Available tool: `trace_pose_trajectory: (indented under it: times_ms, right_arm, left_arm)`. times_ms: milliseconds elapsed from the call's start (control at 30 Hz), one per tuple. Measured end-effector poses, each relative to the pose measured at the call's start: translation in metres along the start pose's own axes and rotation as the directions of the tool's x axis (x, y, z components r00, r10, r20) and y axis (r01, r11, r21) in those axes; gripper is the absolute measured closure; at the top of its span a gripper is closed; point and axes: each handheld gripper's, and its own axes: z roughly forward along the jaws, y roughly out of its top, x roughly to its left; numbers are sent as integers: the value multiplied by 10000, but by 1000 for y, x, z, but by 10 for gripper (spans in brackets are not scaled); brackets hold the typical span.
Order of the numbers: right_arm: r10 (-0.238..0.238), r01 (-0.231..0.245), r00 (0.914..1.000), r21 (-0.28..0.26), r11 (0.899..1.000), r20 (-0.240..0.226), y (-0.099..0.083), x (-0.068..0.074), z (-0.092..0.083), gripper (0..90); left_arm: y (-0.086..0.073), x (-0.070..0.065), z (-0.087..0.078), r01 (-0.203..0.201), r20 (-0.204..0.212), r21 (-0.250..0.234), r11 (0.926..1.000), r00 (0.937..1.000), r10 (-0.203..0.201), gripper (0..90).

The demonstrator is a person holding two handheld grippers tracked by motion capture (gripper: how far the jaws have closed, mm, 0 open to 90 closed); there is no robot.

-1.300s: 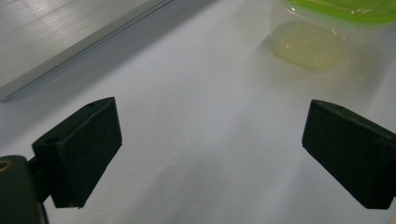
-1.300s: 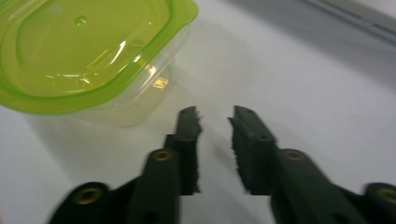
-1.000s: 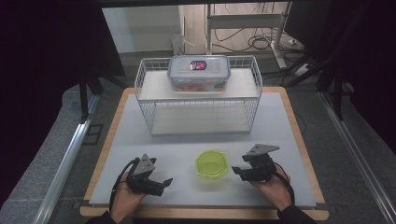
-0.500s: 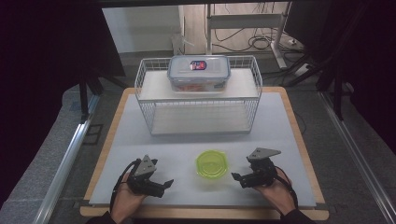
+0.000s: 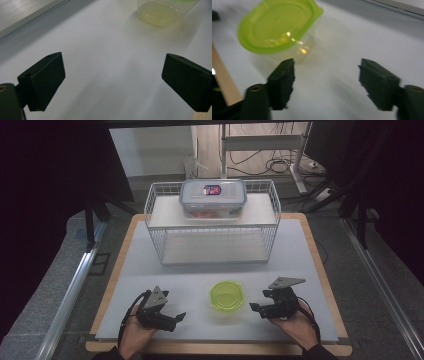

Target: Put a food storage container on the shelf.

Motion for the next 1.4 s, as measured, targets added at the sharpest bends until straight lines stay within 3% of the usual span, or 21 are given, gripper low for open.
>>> trace_pose_trajectory:
  times_ms: [133, 300, 467, 567, 733, 833, 933, 1000, 1133, 1200, 1300, 1333, 1400]
  right_arm:
    - [883, -917, 9941, -532, 9944, -626, 3, 0, -5, 440]
    - [2027, -2172, 9672, -841, 9725, -1533, 4, 1, -2, 528]
    - [2728, -2906, 9425, -699, 9543, -1933, 8, 5, 7, 559]
    - [3343, -3491, 9182, -353, 9364, -2122, 10, 6, 13, 587]
    - [3766, -3847, 9021, 29, 9231, -2106, 13, 6, 25, 649]
    - [4119, -4191, 8802, 213, 9077, -2356, 14, 3, 31, 674]
    - [4512, -4601, 8498, 341, 8872, -2724, 16, 0, 37, 712]
    - [4622, -4719, 8437, 333, 8810, -2731, 17, -3, 39, 743]
    - [4964, -5080, 8144, 442, 8602, -3005, 18, -10, 43, 796]
    - [4999, -5108, 8102, 496, 8583, -3060, 19, -12, 45, 801]
    - [4906, -4996, 8173, 525, 8647, -3021, 22, -10, 45, 807]
    - [4897, -4994, 8157, 525, 8648, -3080, 22, -10, 45, 812]
    - [4948, -5073, 8030, 547, 8600, -3323, 23, -11, 44, 819]
  left_arm:
    - [0, -1, 0, -38, -12, -18, 10000, 10000, 38, 49]
    - [0, -1, 0, -60, -11, 3, 10000, 10000, 60, 49]
    - [1, -1, 1, -117, -11, 46, 9999, 9999, 117, 49]
    - [1, -2, 1, -129, -14, 65, 9999, 9999, 129, 49]
    - [1, -2, 1, -159, -1, 74, 9998, 9999, 160, 49]
    - [1, -3, 2, -184, 3, 82, 9998, 9998, 184, 50]
    - [1, -3, 2, -208, 5, 73, 9998, 9998, 208, 50]
    - [1, -3, 2, -202, 12, 70, 9998, 9998, 202, 50]
    - [1, -3, 2, -213, 10, 60, 9998, 9998, 213, 51]
    - [1, -3, 2, -219, 18, 57, 9997, 9998, 219, 51]
    - [1, -3, 2, -207, 26, 85, 9998, 9998, 206, 51]
    - [1, -3, 2, -205, 27, 85, 9998, 9998, 204, 51]
    - [1, -3, 2, -209, 17, 72, 9998, 9998, 209, 51]
